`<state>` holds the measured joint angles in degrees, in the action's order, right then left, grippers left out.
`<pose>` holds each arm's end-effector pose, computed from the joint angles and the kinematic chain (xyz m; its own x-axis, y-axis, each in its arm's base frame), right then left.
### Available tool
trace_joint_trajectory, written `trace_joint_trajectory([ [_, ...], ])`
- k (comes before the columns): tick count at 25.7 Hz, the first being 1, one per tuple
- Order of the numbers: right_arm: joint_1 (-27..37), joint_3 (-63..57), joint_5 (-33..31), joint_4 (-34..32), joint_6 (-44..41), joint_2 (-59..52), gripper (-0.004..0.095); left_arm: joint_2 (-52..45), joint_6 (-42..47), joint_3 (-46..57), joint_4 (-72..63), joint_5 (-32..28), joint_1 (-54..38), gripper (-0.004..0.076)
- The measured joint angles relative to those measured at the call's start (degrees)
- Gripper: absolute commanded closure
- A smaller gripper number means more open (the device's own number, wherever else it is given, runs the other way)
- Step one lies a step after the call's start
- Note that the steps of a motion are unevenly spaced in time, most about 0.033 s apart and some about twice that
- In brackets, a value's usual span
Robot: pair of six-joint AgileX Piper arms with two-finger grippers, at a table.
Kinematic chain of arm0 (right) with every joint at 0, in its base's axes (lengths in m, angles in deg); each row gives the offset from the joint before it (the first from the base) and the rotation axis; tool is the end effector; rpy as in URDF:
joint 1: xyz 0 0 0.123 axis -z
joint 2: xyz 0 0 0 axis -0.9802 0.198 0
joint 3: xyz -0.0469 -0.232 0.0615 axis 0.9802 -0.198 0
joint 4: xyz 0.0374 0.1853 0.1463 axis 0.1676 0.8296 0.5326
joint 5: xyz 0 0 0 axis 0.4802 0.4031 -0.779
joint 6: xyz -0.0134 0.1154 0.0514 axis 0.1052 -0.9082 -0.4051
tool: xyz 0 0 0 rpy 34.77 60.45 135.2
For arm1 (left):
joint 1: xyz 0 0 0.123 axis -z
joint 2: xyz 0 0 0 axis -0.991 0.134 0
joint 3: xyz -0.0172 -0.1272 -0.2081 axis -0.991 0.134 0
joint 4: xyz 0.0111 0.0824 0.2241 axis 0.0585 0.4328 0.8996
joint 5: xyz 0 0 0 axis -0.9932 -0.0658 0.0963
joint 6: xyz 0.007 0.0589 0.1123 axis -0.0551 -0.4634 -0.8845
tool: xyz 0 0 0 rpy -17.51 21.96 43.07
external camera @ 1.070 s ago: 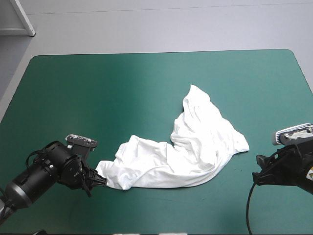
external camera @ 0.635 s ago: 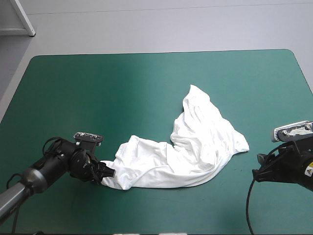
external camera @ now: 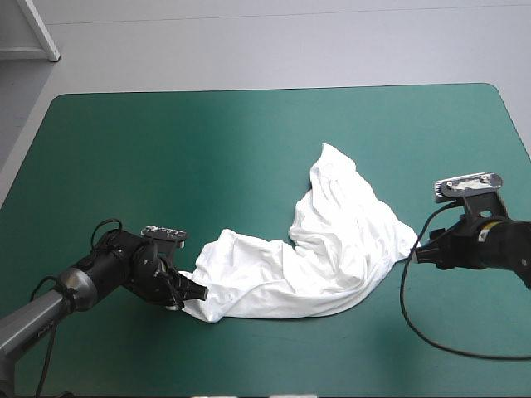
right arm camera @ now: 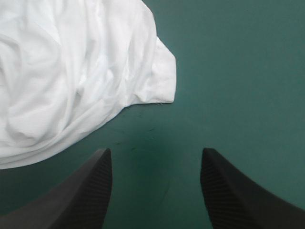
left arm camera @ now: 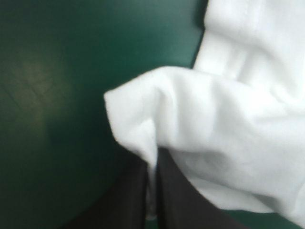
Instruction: Fold the cloth
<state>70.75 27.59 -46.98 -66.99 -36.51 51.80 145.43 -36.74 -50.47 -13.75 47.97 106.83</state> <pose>0.2018 0.0278 0.2965 -0.8185 -0.1831 -0.5446 -0.1940 0.9803 -0.0382 0.2030 -0.0945 0.1396 -0.9672 0.2025 -0.1534 0.2120 0.9761 -0.0479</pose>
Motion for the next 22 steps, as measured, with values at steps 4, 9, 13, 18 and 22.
trace_joint_trajectory([
  [4,0.0,0.0,3.0,0.0,0.0,13.5,0.0382,0.0,-0.2,0.0,0.0,-0.1,0.0,0.0731],
  [9,0.0,0.0,6.5,0.0,0.0,26.3,0.0382,0.0,-0.2,0.0,0.0,-0.1,0.0,0.0730],
  [13,0.0,0.0,8.7,0.0,0.0,31.4,0.0382,0.0,-0.2,0.0,0.0,-0.1,0.0,0.0730],
  [18,1.0,0.2,9.9,0.5,-0.2,36.8,0.0384,0.0,-0.2,0.0,0.0,-0.1,0.0,0.0730],
  [22,2.1,1.1,8.9,1.5,-0.1,37.9,0.0577,0.0,-0.4,0.0,0.0,-0.2,0.0,0.0730],
])
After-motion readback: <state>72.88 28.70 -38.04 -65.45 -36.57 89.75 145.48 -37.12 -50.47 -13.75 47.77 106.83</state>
